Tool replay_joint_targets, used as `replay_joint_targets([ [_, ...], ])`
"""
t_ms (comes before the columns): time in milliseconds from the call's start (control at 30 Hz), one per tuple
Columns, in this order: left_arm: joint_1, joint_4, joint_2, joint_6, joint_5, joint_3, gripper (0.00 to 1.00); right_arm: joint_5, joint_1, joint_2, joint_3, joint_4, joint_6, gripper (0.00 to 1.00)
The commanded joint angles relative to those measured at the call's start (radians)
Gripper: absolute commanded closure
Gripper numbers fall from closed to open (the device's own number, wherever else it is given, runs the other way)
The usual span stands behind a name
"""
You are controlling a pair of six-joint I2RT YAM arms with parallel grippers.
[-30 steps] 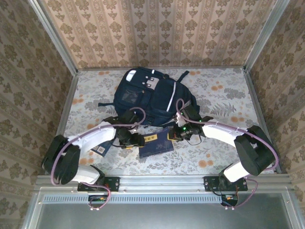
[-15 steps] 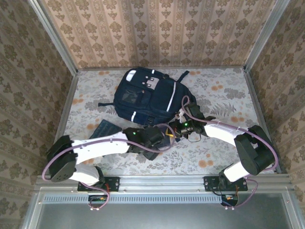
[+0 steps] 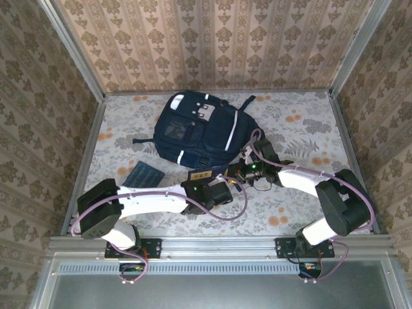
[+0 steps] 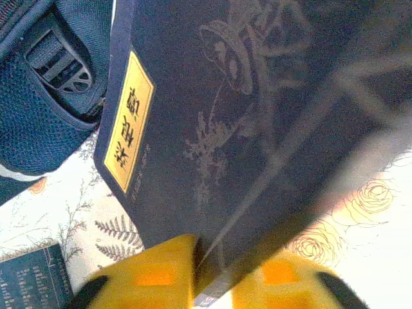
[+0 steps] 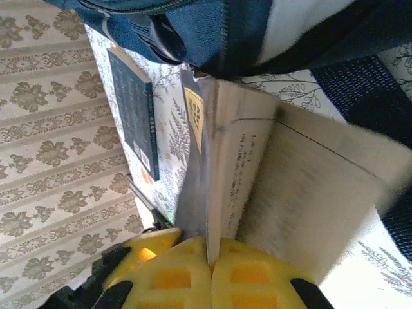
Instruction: Pack the student bag
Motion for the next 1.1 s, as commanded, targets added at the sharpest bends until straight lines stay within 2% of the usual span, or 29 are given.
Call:
replay_joint_targets([
  [0,0.003,0.017,-0.085,-0.017,-0.084,-0.030,1.00,-0.051,-0.010,-0.050,-0.022,0.008,0.031,0.90],
  [67,0.002,0.013,-0.139,-0.013,-0.069,-0.041,1.00,-0.043,-0.020,-0.070,-0.020,-0.006,0.029,0.71],
  [133,0.003,0.000,-0.197,-0.007,-0.066,-0.044,1.00,-0.020,-0.033,-0.102,-0.017,-0.036,0.021,0.58],
  [200,0.013,-0.013,-0.256,0.005,-0.051,-0.040,1.00,0.041,-0.052,-0.190,0.001,-0.122,-0.028,0.49],
  [300,0.056,-0.040,-0.350,0.014,-0.002,-0.018,1.00,0.205,-0.075,-0.344,0.031,-0.274,-0.117,0.36],
  [367,0.107,-0.049,-0.417,0.004,0.044,0.001,1.00,0.296,-0.081,-0.448,0.031,-0.299,-0.156,0.29],
  [433,0.181,-0.027,-0.484,-0.024,0.141,0.013,1.00,0.335,-0.081,-0.525,0.011,-0.258,-0.161,0.27],
  [500,0.280,0.043,-0.553,-0.077,0.301,0.004,1.00,0.342,-0.081,-0.575,-0.029,-0.174,-0.131,0.27],
  [600,0.439,0.214,-0.619,-0.211,0.554,-0.027,1.00,0.311,-0.073,-0.608,-0.151,0.109,-0.015,0.28],
  [633,0.474,0.257,-0.621,-0.256,0.607,-0.027,1.00,0.303,-0.067,-0.603,-0.180,0.184,0.012,0.28],
  [700,0.518,0.301,-0.603,-0.304,0.676,-0.001,1.00,0.286,-0.054,-0.588,-0.175,0.203,0.012,0.28],
  [833,0.545,0.329,-0.563,-0.342,0.700,0.065,1.00,0.297,0.007,-0.572,-0.147,0.195,-0.004,0.27],
  [933,0.537,0.292,-0.515,-0.238,0.702,0.141,1.00,0.279,0.020,-0.540,-0.099,0.148,0.021,0.27],
  [1000,0.508,0.206,-0.480,-0.140,0.629,0.206,1.00,0.317,0.021,-0.537,-0.073,0.109,0.061,0.30],
  [1067,0.447,0.177,-0.468,-0.025,0.508,0.220,1.00,0.339,0.021,-0.545,-0.045,0.091,0.091,0.32],
])
